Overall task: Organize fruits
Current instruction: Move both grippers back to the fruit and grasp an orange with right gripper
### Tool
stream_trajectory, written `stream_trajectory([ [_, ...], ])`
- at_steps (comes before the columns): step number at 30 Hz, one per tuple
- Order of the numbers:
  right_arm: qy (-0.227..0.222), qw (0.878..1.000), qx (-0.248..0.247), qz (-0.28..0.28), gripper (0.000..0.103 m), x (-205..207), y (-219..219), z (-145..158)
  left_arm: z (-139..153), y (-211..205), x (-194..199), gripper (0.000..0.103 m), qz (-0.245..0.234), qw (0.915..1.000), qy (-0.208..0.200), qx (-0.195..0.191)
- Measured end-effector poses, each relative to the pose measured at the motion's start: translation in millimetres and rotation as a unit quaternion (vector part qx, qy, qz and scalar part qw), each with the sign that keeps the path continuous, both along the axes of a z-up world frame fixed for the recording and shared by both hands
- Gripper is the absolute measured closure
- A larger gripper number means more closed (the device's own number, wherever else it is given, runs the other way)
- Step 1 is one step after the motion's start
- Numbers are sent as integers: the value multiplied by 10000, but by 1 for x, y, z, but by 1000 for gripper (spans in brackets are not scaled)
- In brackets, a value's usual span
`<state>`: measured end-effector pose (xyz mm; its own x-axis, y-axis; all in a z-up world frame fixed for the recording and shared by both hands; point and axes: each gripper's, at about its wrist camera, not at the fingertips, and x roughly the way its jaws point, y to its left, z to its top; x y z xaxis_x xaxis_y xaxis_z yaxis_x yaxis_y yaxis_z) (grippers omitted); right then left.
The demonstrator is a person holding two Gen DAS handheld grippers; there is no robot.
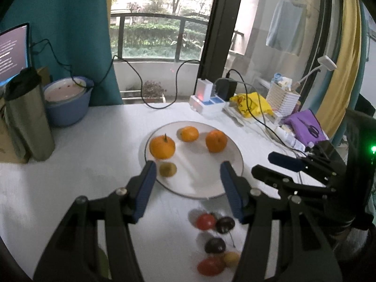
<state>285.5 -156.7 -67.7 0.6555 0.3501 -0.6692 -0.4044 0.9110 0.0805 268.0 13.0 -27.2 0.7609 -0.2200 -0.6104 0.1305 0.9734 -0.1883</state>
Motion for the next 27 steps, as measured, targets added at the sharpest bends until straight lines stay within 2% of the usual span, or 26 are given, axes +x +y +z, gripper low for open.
stream_trajectory([
  [5,84,9999,112,-24,57,-19,-9,-2,-2,-3,-24,45,-37,10000,-64,-37],
  [17,269,9992,258,132,57,-62,-18,-13,-19,-3,-70,45,132,9999,75,26],
  [27,561,9961,416,545,57,-92,-10,-32,-46,-5,-92,45,308,9986,428,58],
])
